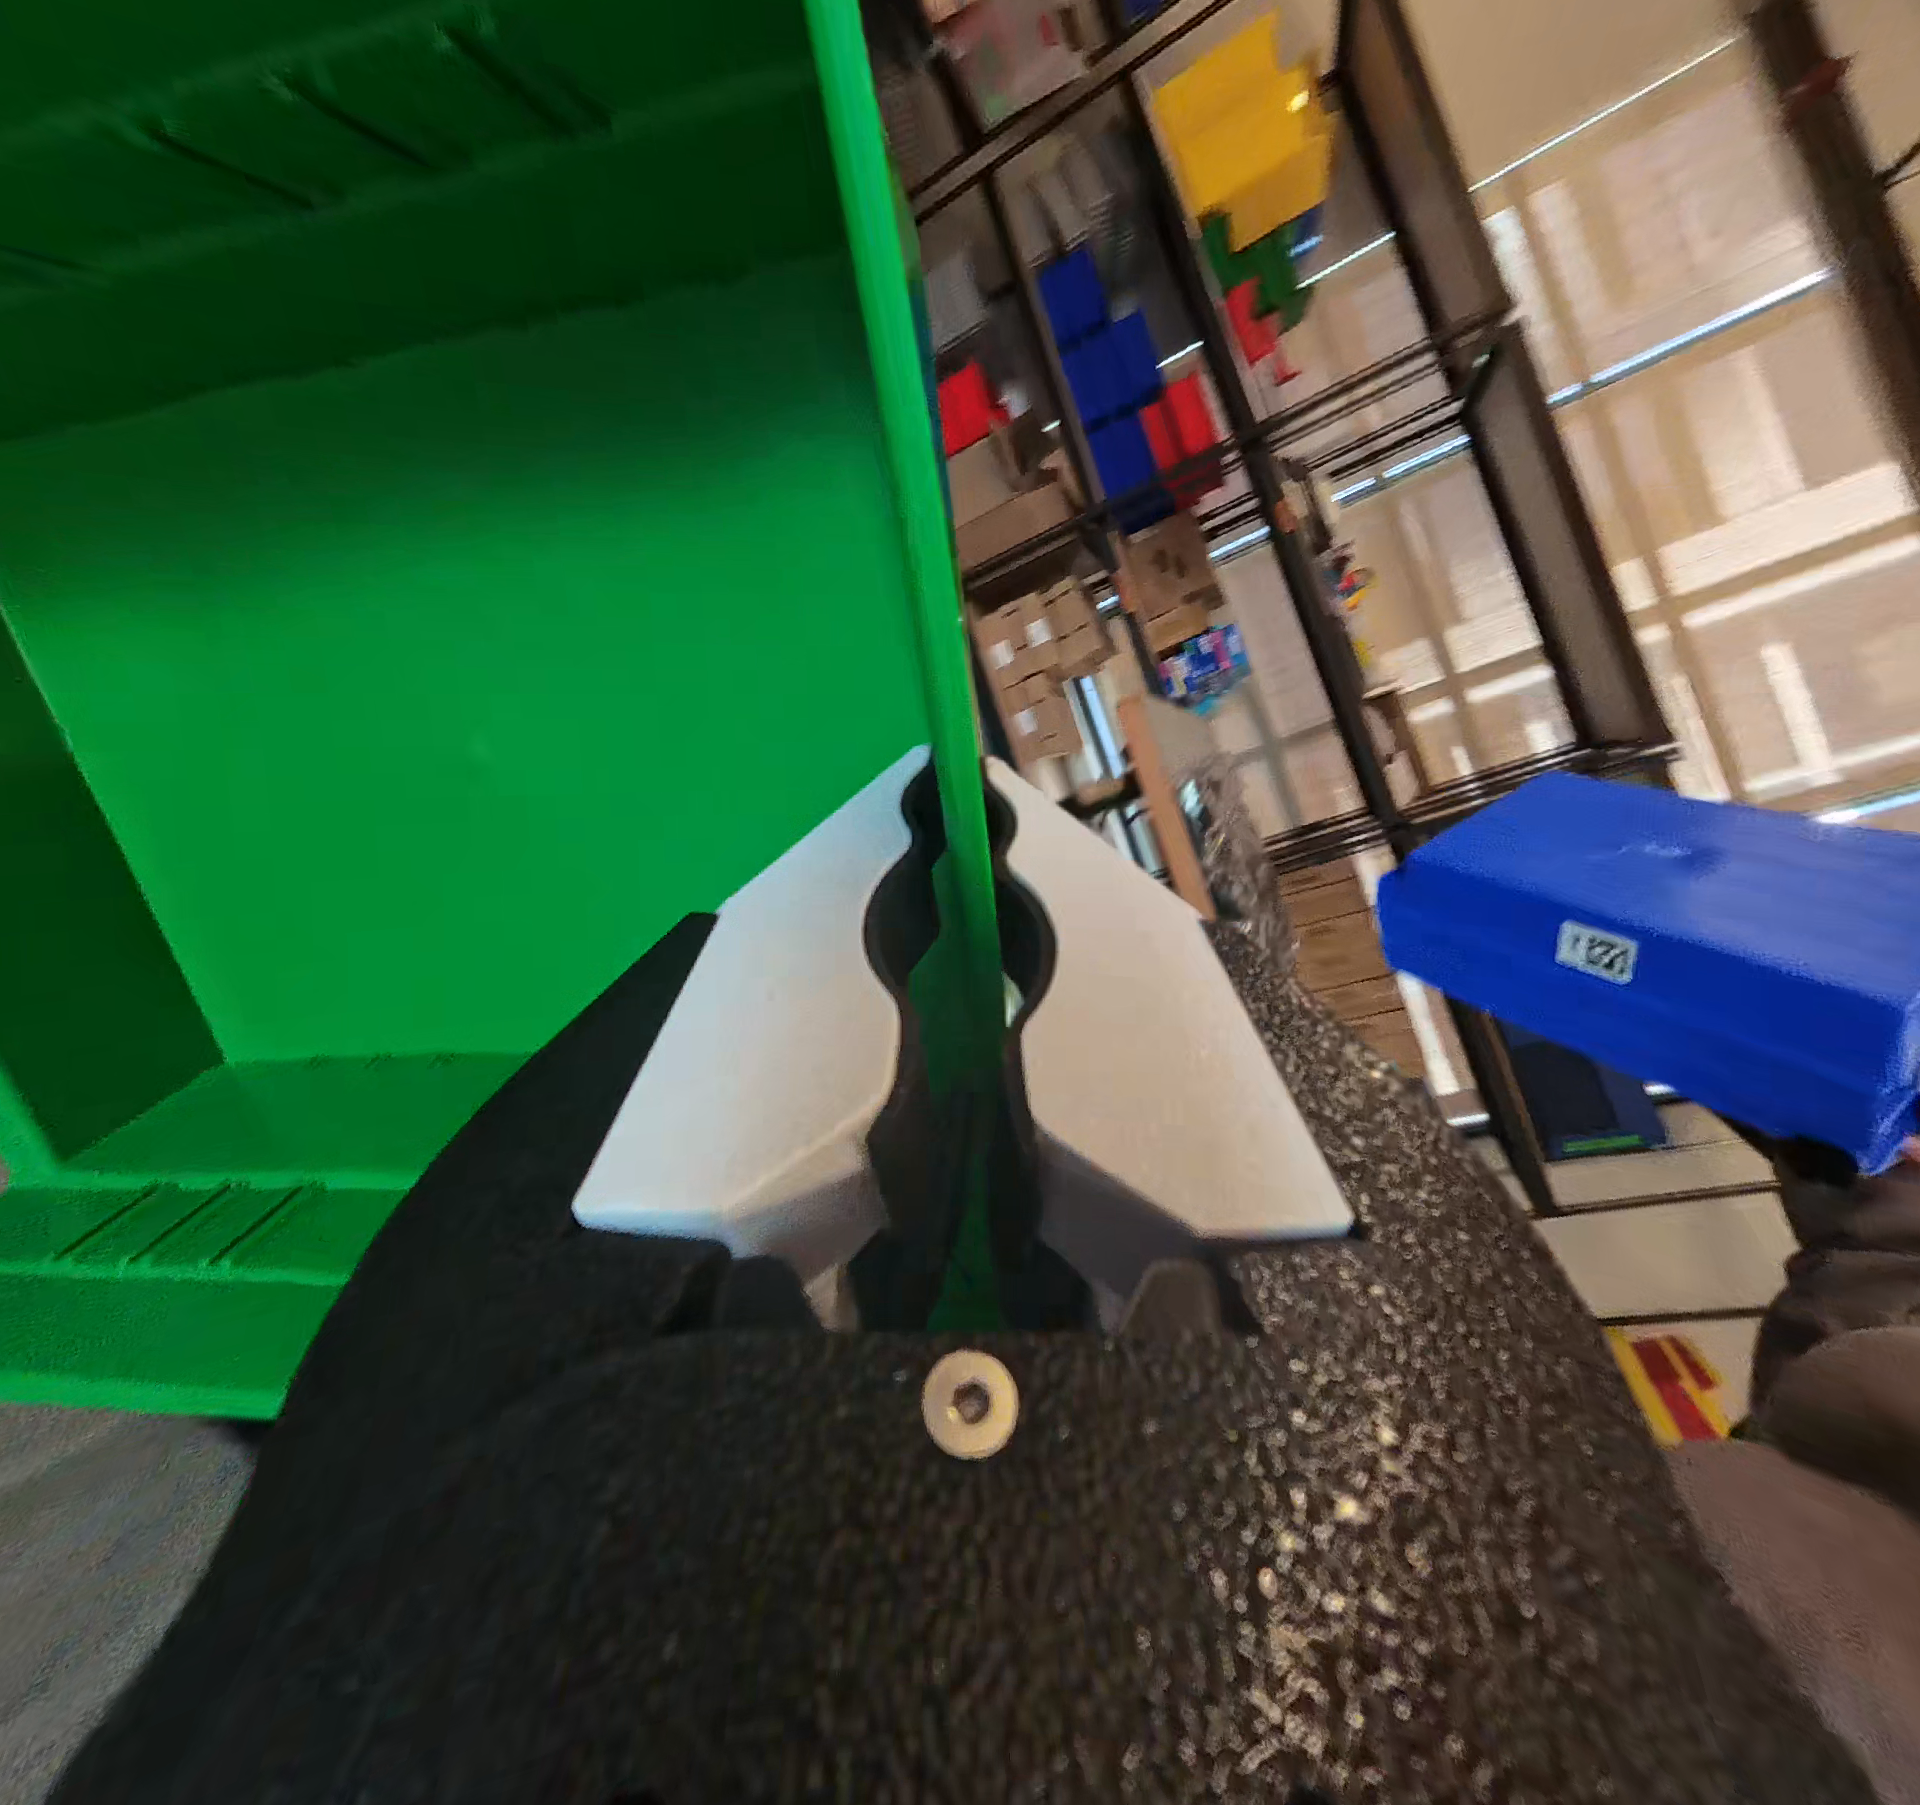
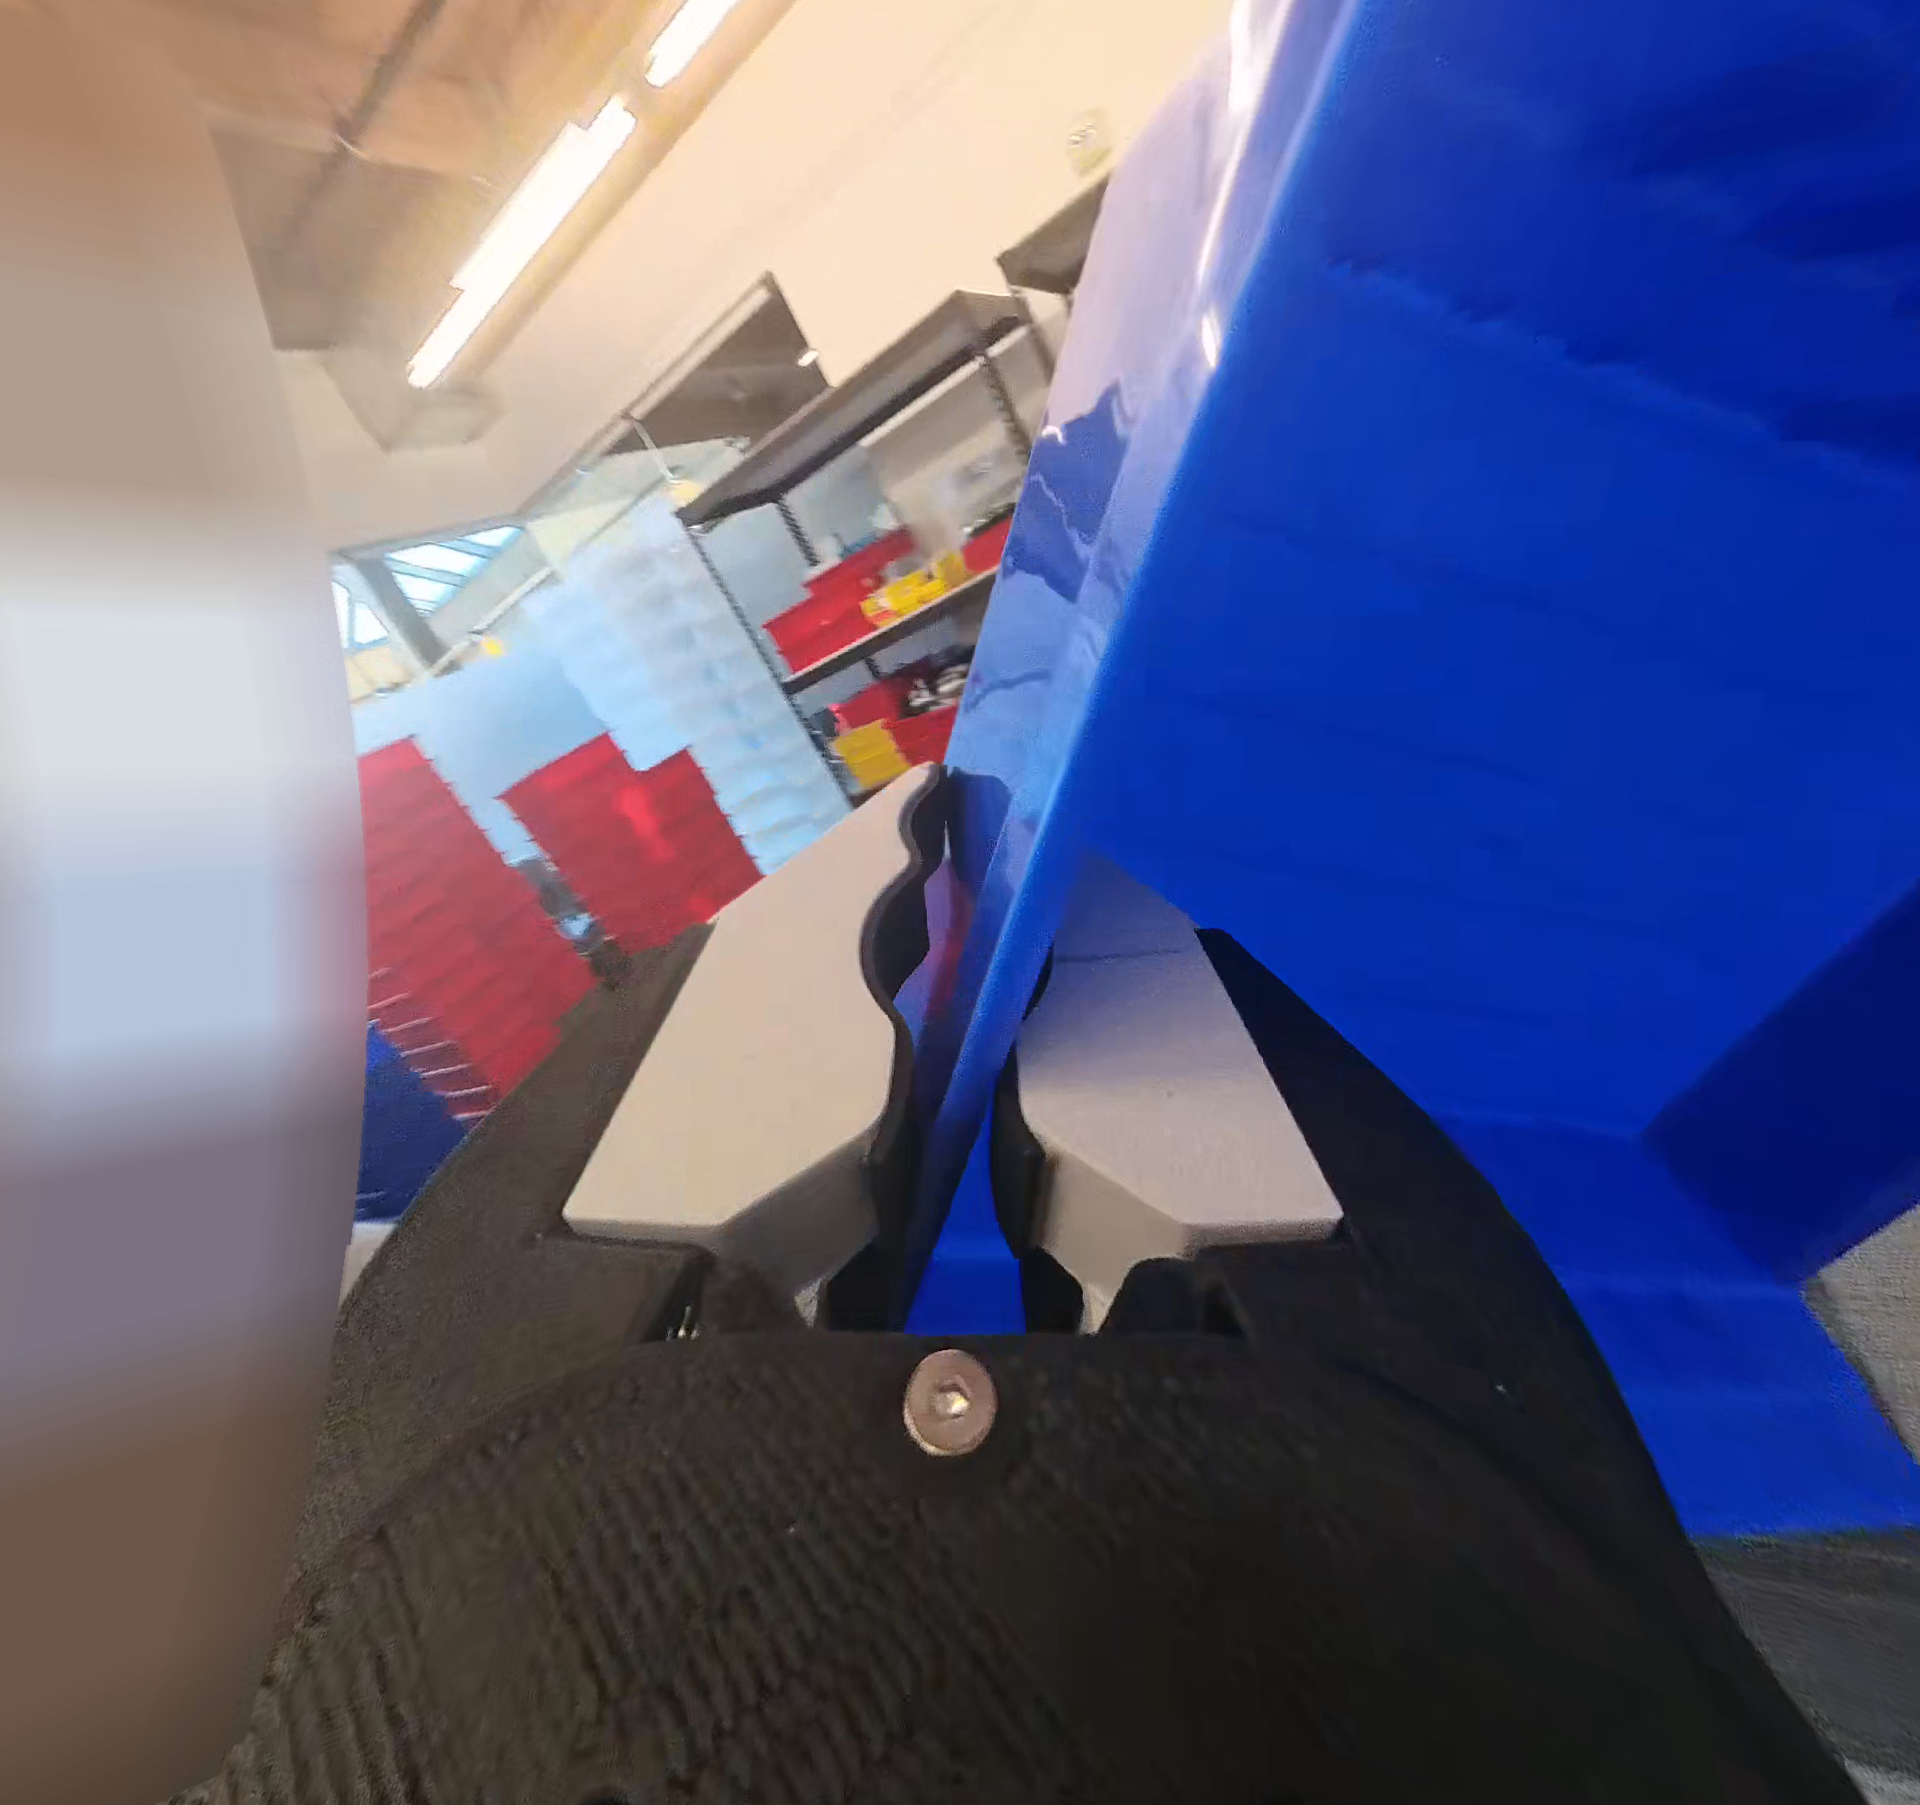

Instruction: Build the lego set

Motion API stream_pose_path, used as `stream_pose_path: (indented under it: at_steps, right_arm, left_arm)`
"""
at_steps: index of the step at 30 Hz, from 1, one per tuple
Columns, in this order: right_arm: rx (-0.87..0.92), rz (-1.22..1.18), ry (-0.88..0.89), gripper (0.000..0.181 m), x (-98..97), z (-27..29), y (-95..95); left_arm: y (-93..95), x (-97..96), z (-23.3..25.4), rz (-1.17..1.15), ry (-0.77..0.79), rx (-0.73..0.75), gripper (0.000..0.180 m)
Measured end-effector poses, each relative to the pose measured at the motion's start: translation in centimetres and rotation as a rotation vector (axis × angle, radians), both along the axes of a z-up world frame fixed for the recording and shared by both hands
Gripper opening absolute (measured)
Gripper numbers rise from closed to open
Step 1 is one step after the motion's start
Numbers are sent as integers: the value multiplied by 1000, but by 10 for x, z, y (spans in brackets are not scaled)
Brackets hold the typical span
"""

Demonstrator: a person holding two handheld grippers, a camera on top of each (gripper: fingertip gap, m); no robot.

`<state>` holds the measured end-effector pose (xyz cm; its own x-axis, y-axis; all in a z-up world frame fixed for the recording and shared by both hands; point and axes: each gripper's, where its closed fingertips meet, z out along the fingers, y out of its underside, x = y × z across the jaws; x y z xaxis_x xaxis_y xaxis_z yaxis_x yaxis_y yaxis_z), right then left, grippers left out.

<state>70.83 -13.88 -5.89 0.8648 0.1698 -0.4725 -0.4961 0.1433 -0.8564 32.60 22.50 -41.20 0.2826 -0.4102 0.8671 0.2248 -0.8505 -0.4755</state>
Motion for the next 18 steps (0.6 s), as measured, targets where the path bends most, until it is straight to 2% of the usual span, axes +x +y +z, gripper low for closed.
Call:
stream_pose_path:
  at_steps: [1,4,7,11,18]
  right_arm:
    - [-11,-17,-6,1,18,-1,18]
    - [-16,-55,-19,1,80,-2,82]
    - [3,-88,18,0,149,6,148]
    - [-2,-72,22,1,236,12,246]
    - [-8,-21,42,1,382,-8,431]
  left_arm:
    - [27,30,3,-6,-39,3,1]
    - [101,120,11,-32,-144,-21,1]
    - [172,196,18,-47,-170,-70,1]
    - [254,282,20,-110,-130,-86,1]
    - [392,408,18,-144,-50,-3,1]
